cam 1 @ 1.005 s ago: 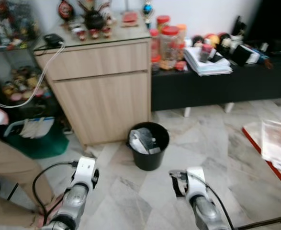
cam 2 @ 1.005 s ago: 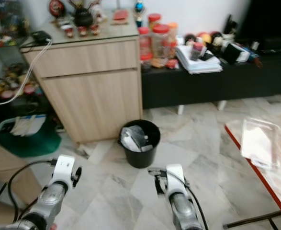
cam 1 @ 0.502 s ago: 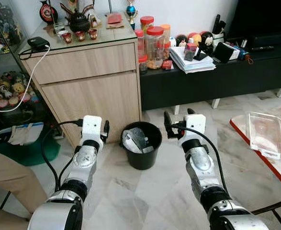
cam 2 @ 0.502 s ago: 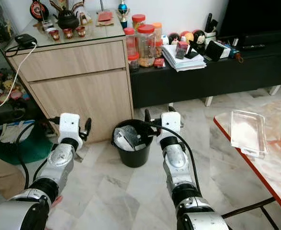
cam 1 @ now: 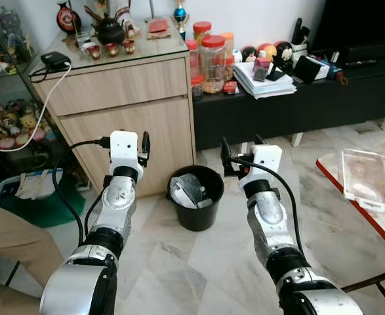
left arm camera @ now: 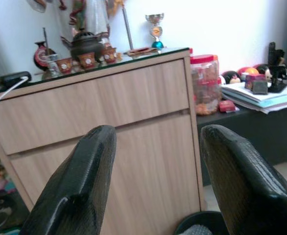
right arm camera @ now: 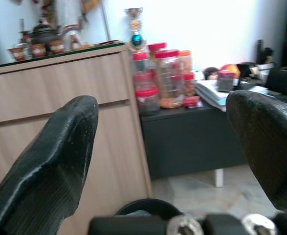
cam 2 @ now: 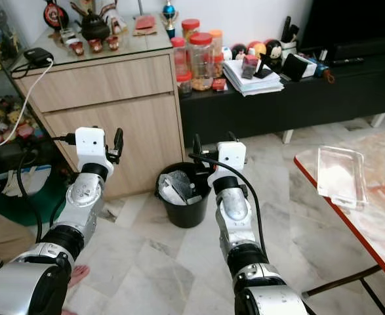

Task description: Picking trash to rubbish bin

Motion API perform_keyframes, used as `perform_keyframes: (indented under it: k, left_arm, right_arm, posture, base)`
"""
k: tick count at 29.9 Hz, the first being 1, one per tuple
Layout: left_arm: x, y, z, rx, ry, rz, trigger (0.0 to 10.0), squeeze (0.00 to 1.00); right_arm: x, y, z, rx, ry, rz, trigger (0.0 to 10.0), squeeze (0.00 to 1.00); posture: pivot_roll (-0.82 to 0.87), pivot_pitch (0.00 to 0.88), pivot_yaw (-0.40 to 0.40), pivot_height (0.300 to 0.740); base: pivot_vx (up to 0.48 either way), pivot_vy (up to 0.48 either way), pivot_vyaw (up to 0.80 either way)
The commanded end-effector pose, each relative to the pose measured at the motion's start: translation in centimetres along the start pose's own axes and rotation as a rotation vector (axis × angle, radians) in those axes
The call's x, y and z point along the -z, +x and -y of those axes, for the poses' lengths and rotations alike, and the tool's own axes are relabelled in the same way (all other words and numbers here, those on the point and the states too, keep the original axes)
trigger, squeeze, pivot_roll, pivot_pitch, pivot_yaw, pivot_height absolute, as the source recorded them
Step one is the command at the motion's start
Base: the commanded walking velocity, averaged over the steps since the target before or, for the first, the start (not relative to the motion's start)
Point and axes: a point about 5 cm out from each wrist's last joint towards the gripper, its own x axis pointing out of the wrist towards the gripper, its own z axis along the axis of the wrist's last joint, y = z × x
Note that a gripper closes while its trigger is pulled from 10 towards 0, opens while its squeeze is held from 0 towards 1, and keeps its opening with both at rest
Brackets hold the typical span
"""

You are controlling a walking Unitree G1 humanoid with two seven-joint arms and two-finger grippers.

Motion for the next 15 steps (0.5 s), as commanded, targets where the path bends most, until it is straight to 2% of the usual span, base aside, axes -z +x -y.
perform_keyframes:
  k: [1, 3, 9, 15]
  left_arm:
    - [0.3, -0.3, -0.5, -0.008, 0.026, -0.004, 10.0, 0.00]
    - [0.6, -0.5, -0.7, -0.015, 0.033, -0.009, 10.0, 0.00]
    - [0.6, -0.6, -1.3, -0.039, 0.044, -0.007, 10.0, 0.00]
    - [0.1, -0.2, -1.3, -0.048, 0.040, 0.017, 10.0, 0.00]
  right_arm:
    - [-0.3, 0.0, 0.1, 0.007, 0.005, 0.023, 10.0, 0.00]
    - [-0.4, 0.0, 0.3, 0.011, 0.003, 0.026, 10.0, 0.00]
    - [-0.7, 0.2, 0.5, 0.013, 0.001, 0.034, 10.0, 0.00]
    - [-1.4, 0.9, -0.4, -0.015, 0.008, 0.059, 10.0, 0.00]
  posture:
    - [-0.11, 0.000, 0.080, 0.740]
    - [-0.11, 0.000, 0.076, 0.740]
    - [-0.10, 0.000, 0.069, 0.740]
    - [-0.10, 0.000, 0.066, 0.740]
  base:
    - [0.000, 0.000, -0.80]
    - [0.000, 0.000, -0.80]
    - [0.000, -0.325, -0.80]
    - [0.000, -0.357, -0.80]
